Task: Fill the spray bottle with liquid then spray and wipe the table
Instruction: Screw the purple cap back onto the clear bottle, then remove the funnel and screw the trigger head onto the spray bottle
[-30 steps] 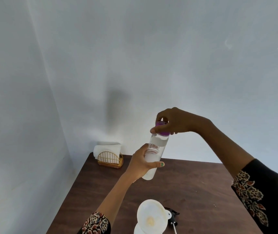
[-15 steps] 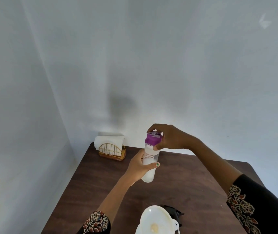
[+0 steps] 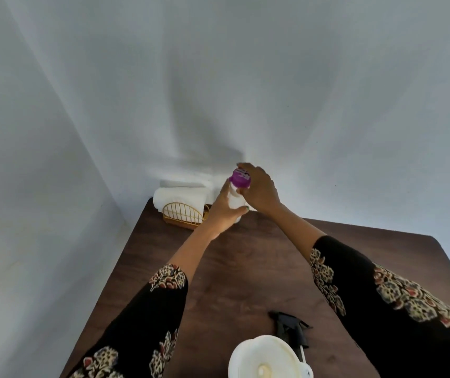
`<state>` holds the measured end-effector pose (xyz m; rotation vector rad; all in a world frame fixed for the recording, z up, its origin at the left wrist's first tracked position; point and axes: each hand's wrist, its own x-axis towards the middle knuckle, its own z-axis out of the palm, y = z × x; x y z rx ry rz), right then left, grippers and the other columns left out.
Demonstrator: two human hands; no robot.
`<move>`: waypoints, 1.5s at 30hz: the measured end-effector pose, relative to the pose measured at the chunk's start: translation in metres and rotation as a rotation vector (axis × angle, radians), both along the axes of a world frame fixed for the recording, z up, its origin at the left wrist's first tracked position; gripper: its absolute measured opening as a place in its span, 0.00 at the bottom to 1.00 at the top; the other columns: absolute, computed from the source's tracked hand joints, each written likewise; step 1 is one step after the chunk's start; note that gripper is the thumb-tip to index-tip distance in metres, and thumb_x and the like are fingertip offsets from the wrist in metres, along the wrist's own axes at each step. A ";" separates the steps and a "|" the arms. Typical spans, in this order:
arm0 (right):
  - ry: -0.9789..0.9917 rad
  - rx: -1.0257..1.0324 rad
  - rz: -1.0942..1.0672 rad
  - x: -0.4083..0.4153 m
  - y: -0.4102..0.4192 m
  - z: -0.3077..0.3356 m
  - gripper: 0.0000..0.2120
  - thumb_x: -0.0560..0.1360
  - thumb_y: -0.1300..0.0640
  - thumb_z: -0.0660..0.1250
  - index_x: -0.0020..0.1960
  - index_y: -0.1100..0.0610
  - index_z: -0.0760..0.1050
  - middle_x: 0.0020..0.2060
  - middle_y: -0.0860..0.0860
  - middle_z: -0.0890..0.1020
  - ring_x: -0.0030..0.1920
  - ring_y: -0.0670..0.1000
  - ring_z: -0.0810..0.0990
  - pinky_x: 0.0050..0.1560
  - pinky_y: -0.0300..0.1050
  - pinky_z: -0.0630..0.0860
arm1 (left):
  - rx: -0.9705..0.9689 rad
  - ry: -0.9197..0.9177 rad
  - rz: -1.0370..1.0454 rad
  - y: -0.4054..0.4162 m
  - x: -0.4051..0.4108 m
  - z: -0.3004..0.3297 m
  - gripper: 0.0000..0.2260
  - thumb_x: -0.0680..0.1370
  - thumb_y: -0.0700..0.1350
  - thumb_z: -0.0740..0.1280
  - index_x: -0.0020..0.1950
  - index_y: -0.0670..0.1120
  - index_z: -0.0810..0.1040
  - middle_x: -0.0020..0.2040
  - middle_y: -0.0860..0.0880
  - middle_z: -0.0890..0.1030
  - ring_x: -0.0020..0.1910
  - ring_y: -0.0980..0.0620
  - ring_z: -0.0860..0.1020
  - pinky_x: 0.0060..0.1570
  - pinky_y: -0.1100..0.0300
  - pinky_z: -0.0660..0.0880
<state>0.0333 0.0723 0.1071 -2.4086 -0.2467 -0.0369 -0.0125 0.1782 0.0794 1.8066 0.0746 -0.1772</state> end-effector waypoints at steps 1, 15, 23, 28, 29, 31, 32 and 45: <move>-0.006 0.020 -0.011 0.004 0.003 -0.003 0.30 0.71 0.65 0.69 0.70 0.50 0.66 0.61 0.55 0.74 0.60 0.57 0.74 0.58 0.47 0.73 | 0.003 0.004 0.002 0.001 0.004 -0.001 0.37 0.74 0.37 0.70 0.76 0.53 0.53 0.69 0.50 0.67 0.66 0.54 0.67 0.61 0.60 0.67; 0.057 -0.114 0.080 0.020 0.000 -0.020 0.38 0.72 0.68 0.61 0.76 0.44 0.52 0.75 0.49 0.58 0.73 0.53 0.62 0.65 0.49 0.69 | 0.092 0.064 -0.025 0.003 0.011 -0.019 0.42 0.76 0.36 0.66 0.77 0.52 0.38 0.76 0.47 0.56 0.73 0.47 0.62 0.49 0.65 0.67; 0.061 0.025 0.028 -0.027 -0.025 0.032 0.21 0.75 0.61 0.63 0.68 0.52 0.70 0.63 0.51 0.75 0.57 0.50 0.77 0.57 0.39 0.71 | 0.178 0.099 -0.064 0.011 -0.027 -0.009 0.39 0.78 0.44 0.66 0.77 0.50 0.39 0.77 0.47 0.55 0.74 0.46 0.60 0.68 0.53 0.62; 0.221 0.101 0.161 -0.112 -0.059 0.059 0.09 0.77 0.57 0.64 0.55 0.51 0.79 0.40 0.43 0.80 0.43 0.43 0.79 0.46 0.38 0.74 | 0.052 0.124 -0.215 0.024 -0.107 -0.032 0.36 0.74 0.33 0.64 0.76 0.57 0.56 0.76 0.56 0.60 0.74 0.56 0.58 0.62 0.68 0.64; 0.251 0.101 0.192 -0.131 -0.065 0.059 0.09 0.77 0.55 0.64 0.55 0.51 0.79 0.42 0.41 0.80 0.43 0.39 0.78 0.46 0.36 0.73 | 0.053 0.139 -0.252 0.025 -0.127 -0.037 0.37 0.72 0.30 0.62 0.75 0.58 0.57 0.75 0.57 0.60 0.74 0.57 0.58 0.61 0.70 0.64; 0.274 0.062 0.245 -0.164 -0.076 0.055 0.10 0.78 0.52 0.63 0.56 0.50 0.78 0.45 0.38 0.79 0.44 0.35 0.77 0.45 0.31 0.70 | 0.083 0.194 -0.316 0.026 -0.163 -0.049 0.39 0.70 0.29 0.61 0.74 0.60 0.57 0.75 0.58 0.59 0.75 0.58 0.56 0.67 0.67 0.60; 0.286 0.040 0.259 -0.180 -0.081 0.051 0.10 0.78 0.51 0.63 0.57 0.50 0.78 0.47 0.38 0.80 0.46 0.35 0.77 0.45 0.31 0.71 | 0.107 0.224 -0.348 0.026 -0.179 -0.054 0.40 0.70 0.30 0.62 0.75 0.60 0.57 0.76 0.58 0.58 0.75 0.58 0.55 0.70 0.63 0.58; 0.529 0.066 0.263 -0.275 -0.105 0.015 0.18 0.80 0.52 0.59 0.69 0.52 0.69 0.52 0.47 0.79 0.37 0.40 0.77 0.32 0.29 0.71 | 0.243 0.193 -0.198 -0.022 -0.261 -0.085 0.34 0.62 0.57 0.75 0.66 0.53 0.70 0.63 0.53 0.76 0.61 0.50 0.74 0.61 0.49 0.73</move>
